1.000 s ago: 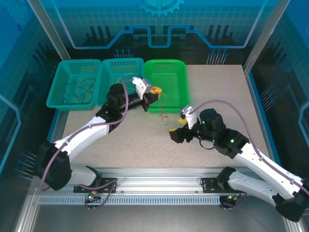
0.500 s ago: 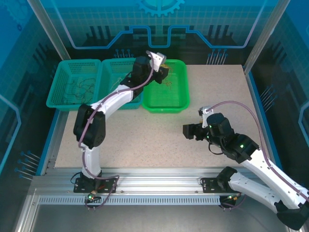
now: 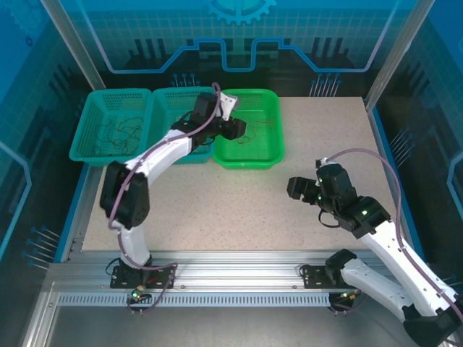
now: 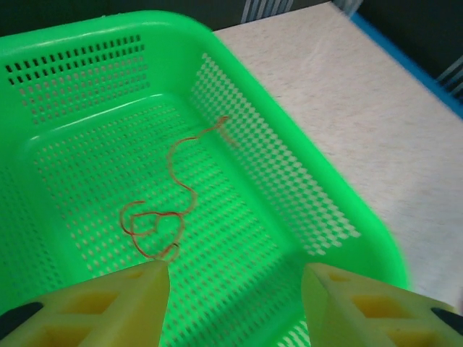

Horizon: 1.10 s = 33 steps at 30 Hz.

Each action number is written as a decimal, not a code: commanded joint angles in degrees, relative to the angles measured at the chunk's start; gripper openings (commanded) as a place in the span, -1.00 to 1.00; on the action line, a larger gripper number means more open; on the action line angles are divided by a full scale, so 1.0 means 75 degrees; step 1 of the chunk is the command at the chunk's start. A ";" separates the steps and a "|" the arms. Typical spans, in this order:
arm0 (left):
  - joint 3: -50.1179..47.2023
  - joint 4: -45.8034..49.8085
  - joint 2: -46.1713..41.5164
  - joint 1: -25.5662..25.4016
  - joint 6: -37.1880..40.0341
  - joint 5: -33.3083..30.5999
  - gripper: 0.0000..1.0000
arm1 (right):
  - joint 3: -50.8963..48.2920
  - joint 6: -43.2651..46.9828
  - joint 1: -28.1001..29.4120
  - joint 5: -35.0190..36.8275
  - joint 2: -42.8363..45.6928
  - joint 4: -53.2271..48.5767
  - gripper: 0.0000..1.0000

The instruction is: Untangle the cables

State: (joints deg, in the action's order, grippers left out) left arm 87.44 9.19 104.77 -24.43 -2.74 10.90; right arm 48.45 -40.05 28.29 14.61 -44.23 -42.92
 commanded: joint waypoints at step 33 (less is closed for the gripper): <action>-0.4827 0.1746 -0.7463 -0.3944 0.3641 0.1376 0.88 | -0.0232 -0.0427 -0.4253 -0.1632 -0.6150 0.1474 -0.55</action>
State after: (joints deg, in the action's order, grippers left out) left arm 52.21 16.80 50.33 -53.76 21.15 23.20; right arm 46.59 -45.08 -3.33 4.38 -88.88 -39.83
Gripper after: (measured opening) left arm 0.936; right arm 0.245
